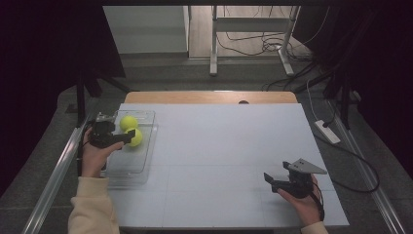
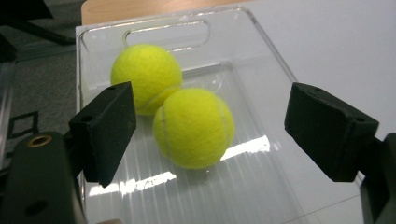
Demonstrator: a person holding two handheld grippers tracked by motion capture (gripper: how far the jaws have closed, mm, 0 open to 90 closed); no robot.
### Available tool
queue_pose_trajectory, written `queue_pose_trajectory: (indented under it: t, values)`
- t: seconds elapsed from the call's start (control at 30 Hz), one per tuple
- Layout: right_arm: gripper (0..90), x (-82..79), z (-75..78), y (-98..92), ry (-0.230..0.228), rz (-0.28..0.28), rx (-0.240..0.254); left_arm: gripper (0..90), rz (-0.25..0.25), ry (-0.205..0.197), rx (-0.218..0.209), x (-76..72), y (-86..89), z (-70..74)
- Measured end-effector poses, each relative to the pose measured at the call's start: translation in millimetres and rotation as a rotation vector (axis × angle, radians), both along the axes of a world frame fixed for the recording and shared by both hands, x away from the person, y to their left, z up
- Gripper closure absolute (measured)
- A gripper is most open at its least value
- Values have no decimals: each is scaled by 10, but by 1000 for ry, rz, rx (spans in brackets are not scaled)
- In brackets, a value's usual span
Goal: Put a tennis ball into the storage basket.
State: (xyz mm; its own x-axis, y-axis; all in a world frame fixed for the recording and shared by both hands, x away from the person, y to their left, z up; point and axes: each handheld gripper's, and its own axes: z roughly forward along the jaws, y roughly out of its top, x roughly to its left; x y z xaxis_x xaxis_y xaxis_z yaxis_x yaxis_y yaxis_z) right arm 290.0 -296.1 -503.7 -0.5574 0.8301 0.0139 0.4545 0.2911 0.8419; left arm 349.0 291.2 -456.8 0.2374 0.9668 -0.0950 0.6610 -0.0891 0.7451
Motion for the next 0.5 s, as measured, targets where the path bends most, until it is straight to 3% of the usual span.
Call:
queue_pose_trajectory:
  t: [0.5]
  values:
    - [126,55,-3,-20,5,5,26,183,-98,-74,-103,-172,-73,116]
